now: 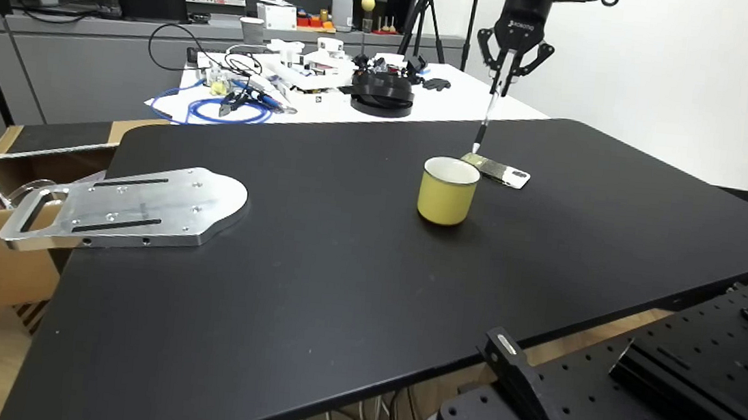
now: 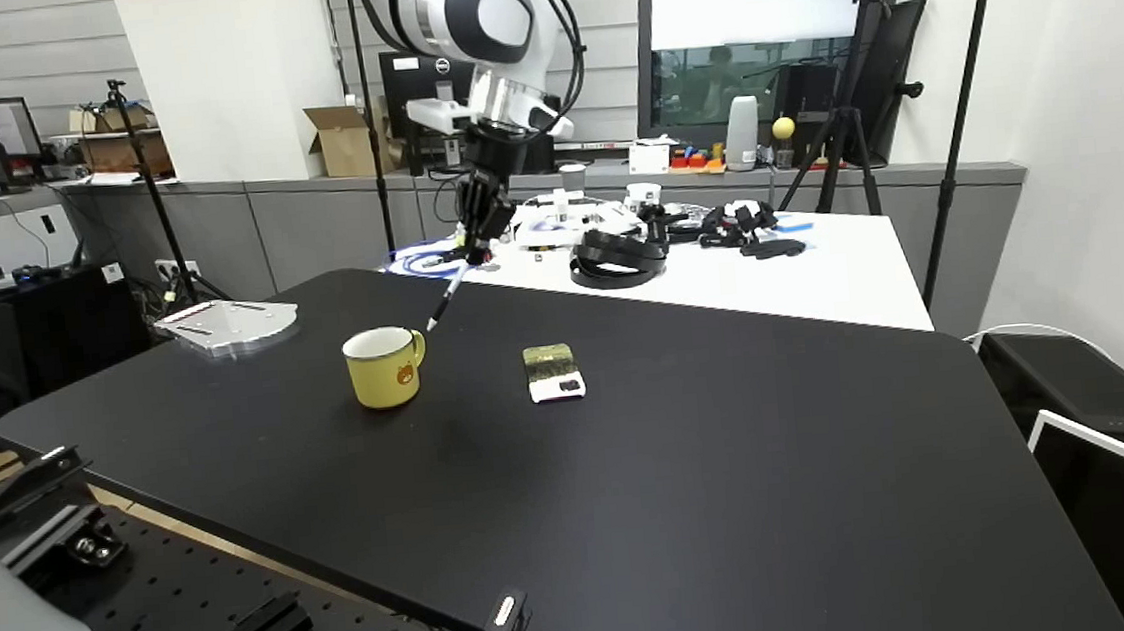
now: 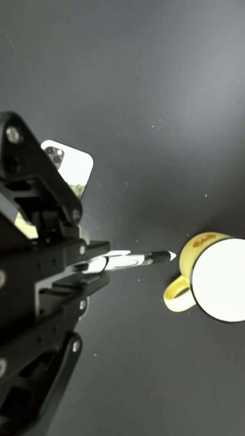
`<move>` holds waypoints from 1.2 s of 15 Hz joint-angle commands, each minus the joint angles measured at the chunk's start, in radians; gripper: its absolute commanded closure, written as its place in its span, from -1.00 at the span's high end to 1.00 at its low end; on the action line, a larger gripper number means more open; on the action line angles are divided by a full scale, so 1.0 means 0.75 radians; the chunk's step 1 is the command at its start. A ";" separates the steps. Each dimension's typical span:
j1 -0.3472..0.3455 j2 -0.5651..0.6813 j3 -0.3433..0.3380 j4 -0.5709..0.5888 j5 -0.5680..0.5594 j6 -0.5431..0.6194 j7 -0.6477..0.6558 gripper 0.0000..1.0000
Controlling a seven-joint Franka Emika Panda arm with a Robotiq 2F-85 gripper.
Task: Remove the pen from the cup and put it on the table
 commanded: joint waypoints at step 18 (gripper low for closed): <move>-0.228 0.358 -0.177 0.015 -0.092 0.018 0.002 -0.92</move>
